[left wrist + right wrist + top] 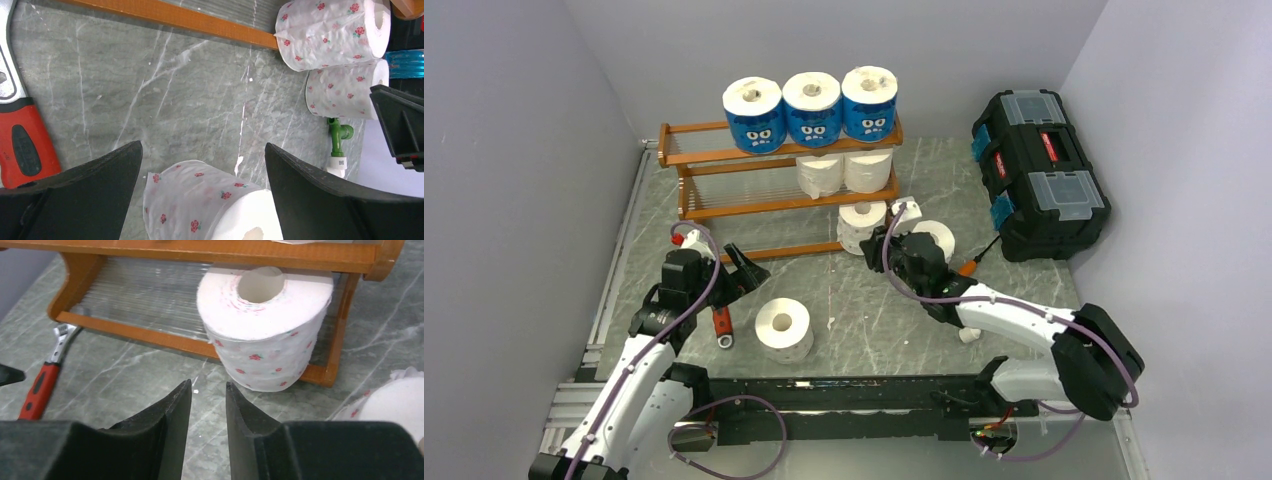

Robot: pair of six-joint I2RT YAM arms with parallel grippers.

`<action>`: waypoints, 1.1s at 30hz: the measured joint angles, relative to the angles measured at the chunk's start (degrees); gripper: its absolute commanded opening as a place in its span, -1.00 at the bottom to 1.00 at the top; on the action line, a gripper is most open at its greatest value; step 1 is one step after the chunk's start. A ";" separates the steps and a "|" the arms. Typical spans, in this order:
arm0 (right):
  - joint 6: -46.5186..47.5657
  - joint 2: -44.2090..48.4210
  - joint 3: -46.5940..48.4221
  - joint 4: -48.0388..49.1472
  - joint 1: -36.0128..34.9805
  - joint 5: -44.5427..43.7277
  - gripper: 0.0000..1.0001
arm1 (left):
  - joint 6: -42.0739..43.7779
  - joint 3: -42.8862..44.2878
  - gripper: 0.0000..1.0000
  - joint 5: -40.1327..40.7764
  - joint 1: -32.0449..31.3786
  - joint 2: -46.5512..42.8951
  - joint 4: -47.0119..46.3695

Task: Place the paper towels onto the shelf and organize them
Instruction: Place the paper towel on the shelf.

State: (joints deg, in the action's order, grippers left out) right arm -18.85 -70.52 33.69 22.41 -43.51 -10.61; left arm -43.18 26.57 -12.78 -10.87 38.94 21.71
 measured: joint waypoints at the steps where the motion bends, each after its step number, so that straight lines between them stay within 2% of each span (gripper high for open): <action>1: 0.17 -0.83 0.00 0.63 -0.07 -0.79 -0.52 | 0.00 0.00 0.97 0.00 0.00 0.04 0.00; 4: 0.07 -2.84 0.00 1.90 -0.04 -3.02 -0.66 | 0.00 0.00 0.97 0.00 0.00 -0.11 0.00; 8: -0.72 -4.61 0.00 3.43 -0.04 -5.29 -0.68 | 0.00 0.00 0.97 0.00 0.00 -0.28 -0.02; 13: -2.40 -7.21 0.00 4.37 -0.04 -6.99 -0.46 | 0.00 -0.11 0.97 -0.04 0.00 -0.28 0.02; 15: -3.13 -8.61 0.02 4.20 -0.04 -7.54 -0.29 | 0.00 -0.15 0.97 -0.04 0.00 -0.28 0.02; 19: -4.11 -10.03 0.02 3.63 -0.04 -9.05 -0.07 | 0.00 -0.26 0.97 -0.04 0.02 -0.46 0.02; 33: -4.79 -15.93 3.04 3.48 0.11 -12.07 0.08 | 0.00 -0.98 0.97 -0.07 0.02 -0.55 -0.02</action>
State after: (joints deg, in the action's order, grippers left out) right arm -23.64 -86.46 36.73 25.89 -43.40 -22.68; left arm -43.18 25.58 -12.84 -10.85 38.39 21.69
